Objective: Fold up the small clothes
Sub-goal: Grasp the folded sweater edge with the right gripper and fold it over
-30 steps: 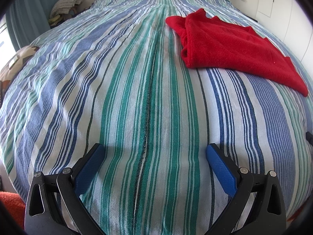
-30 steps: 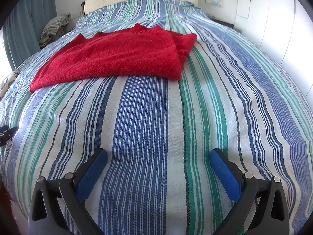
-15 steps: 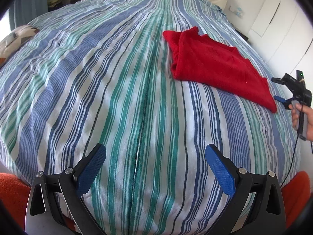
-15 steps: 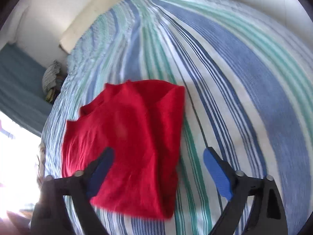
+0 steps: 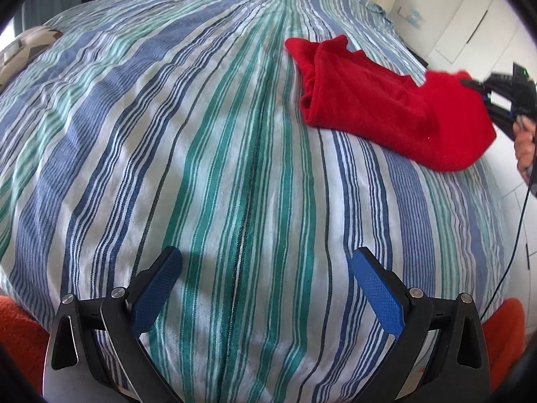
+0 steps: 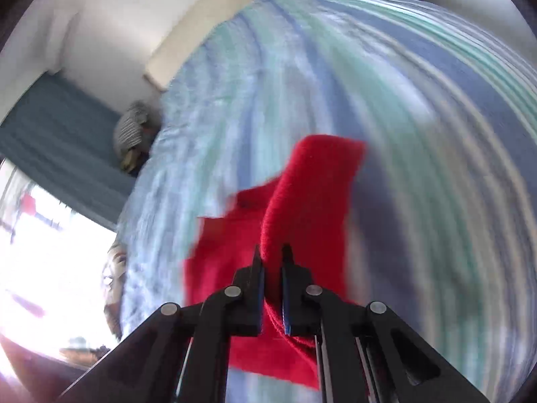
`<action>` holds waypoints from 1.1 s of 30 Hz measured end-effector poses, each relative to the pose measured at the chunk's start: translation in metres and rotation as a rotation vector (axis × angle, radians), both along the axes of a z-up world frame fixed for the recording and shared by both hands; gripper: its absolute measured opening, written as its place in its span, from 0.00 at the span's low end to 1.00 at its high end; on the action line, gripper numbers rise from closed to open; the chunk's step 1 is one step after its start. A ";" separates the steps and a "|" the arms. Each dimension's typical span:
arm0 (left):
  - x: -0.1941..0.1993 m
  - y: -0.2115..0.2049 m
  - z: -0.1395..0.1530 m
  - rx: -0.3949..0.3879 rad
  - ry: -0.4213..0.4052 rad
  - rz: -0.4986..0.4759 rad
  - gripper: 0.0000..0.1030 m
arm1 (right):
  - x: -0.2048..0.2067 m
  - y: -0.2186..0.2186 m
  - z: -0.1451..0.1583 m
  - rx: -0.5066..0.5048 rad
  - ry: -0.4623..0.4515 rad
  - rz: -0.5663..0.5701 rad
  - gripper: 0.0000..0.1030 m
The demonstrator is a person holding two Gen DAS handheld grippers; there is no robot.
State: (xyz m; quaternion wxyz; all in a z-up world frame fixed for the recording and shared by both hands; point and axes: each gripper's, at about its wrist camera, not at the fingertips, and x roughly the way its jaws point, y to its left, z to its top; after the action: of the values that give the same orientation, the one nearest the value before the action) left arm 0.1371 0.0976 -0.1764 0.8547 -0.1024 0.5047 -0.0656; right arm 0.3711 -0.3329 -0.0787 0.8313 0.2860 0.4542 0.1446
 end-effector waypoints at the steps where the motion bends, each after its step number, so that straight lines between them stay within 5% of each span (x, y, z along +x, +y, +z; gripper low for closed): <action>1: 0.001 -0.001 0.000 0.000 -0.002 -0.001 0.99 | 0.007 0.024 0.008 0.006 -0.011 0.042 0.08; 7: 0.001 0.009 0.001 -0.014 -0.002 0.020 0.99 | 0.042 0.169 -0.017 -0.018 0.006 0.223 0.08; 9: 0.003 0.013 -0.001 -0.022 0.011 0.031 0.99 | 0.053 0.203 -0.048 -0.021 0.075 0.273 0.19; 12: 0.003 0.016 -0.002 -0.032 0.015 0.043 0.98 | 0.052 0.217 -0.083 0.058 0.212 0.310 0.30; 15: 0.003 0.019 0.000 -0.051 0.014 0.044 0.98 | 0.040 0.198 -0.058 0.148 0.112 0.334 0.30; 18: 0.004 0.021 0.001 -0.072 0.022 0.045 0.98 | 0.026 0.168 -0.027 0.059 0.012 0.334 0.30; 20: 0.005 0.021 0.001 -0.085 0.025 0.049 0.98 | 0.021 0.153 -0.022 -0.106 0.001 0.304 0.30; 24: 0.005 0.021 0.002 -0.089 0.022 0.059 0.98 | -0.001 0.180 -0.061 -0.208 0.054 0.414 0.29; 29: 0.003 0.017 0.000 -0.046 0.016 0.058 0.99 | -0.046 0.276 -0.120 -0.457 -0.032 0.642 0.29; 33: 0.002 0.019 -0.002 -0.045 0.015 0.062 0.99 | -0.065 0.262 -0.098 -0.437 -0.088 0.615 0.29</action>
State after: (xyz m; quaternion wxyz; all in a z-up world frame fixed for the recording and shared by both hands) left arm 0.1393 0.1163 -0.1780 0.8499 -0.1376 0.5062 -0.0494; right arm 0.3063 -0.0711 -0.1771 0.8091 -0.0545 0.5029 0.2992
